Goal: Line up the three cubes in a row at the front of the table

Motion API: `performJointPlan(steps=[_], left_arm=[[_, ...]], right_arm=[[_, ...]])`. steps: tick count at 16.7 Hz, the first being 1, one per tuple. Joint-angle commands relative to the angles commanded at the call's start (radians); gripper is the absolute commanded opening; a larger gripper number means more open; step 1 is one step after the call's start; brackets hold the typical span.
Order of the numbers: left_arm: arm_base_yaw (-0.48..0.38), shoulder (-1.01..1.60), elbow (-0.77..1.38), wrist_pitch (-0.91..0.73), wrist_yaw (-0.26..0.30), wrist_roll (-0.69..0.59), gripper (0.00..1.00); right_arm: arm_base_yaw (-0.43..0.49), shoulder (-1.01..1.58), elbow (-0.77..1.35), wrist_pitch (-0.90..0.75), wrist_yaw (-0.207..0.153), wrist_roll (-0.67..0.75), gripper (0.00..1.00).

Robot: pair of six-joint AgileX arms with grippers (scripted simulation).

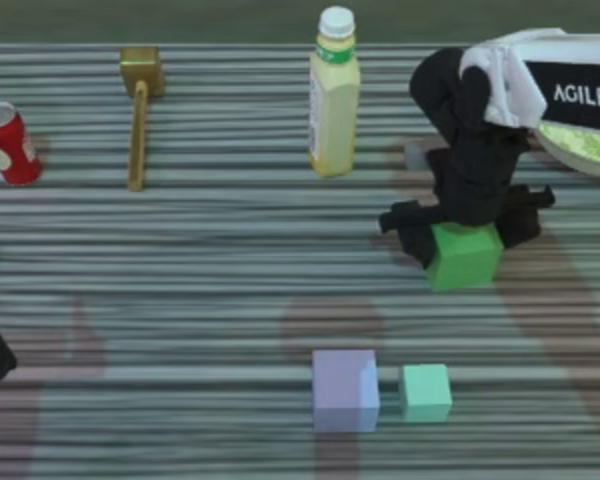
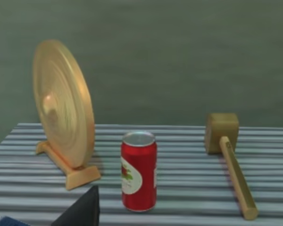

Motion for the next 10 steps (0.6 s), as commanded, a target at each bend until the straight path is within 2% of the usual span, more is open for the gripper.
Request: performJointPlan(steps=[10], left_arm=[[0.0,0.0,0.0,0.0,0.0,0.0,1.0]], right_arm=[[-0.002,-0.01,0.005,-0.006,0.002,0.0,0.0]])
